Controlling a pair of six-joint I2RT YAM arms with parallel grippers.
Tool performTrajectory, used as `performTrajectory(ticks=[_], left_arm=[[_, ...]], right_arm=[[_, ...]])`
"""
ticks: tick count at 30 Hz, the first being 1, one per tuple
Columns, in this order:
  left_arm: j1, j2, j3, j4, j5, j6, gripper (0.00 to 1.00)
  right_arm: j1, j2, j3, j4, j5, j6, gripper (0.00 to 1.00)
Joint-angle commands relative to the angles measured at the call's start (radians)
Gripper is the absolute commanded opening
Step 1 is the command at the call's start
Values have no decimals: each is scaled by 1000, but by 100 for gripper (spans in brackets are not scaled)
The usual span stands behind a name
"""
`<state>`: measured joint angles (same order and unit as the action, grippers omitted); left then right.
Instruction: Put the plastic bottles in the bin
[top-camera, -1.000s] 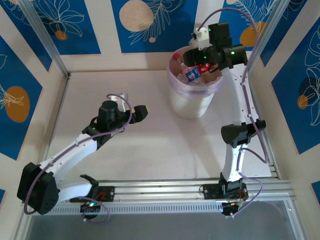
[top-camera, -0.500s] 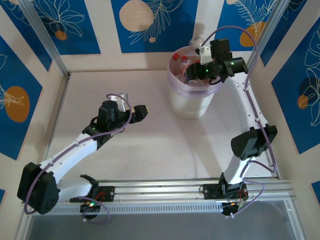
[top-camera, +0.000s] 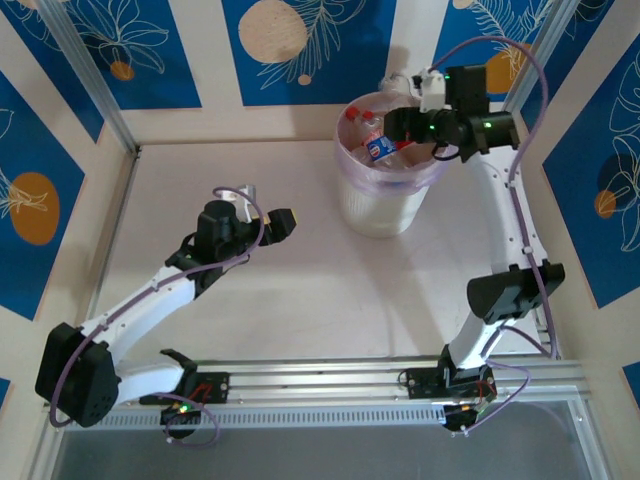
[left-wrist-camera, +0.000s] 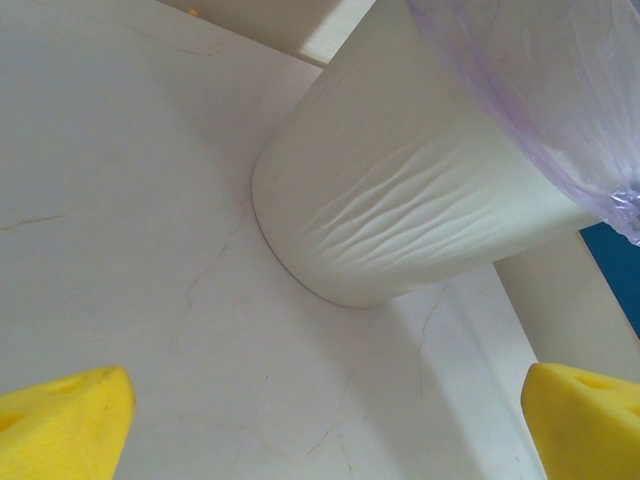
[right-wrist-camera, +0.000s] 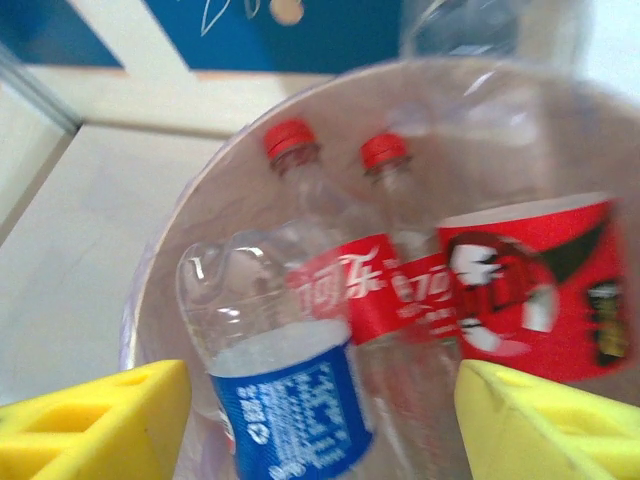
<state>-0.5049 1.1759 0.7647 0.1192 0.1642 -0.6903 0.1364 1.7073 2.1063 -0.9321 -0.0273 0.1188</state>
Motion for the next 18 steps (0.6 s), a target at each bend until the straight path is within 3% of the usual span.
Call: performTrajectory(ticks=[1,6,10,18], left_arm=[[11,8,21,31,12,-6,99],[11,9,18,33,15,-6,99],[11,13,20,30,16,-3,99],[12,5,13,20,8,-2,99]], right_arm=[[-74,-62,17,-9,26,55,72],[-212,-86,-91,3,-29,113,69],[-305,-101,-204,89,-237,184,66],[-371,-73,-295,188,-362,245,59]])
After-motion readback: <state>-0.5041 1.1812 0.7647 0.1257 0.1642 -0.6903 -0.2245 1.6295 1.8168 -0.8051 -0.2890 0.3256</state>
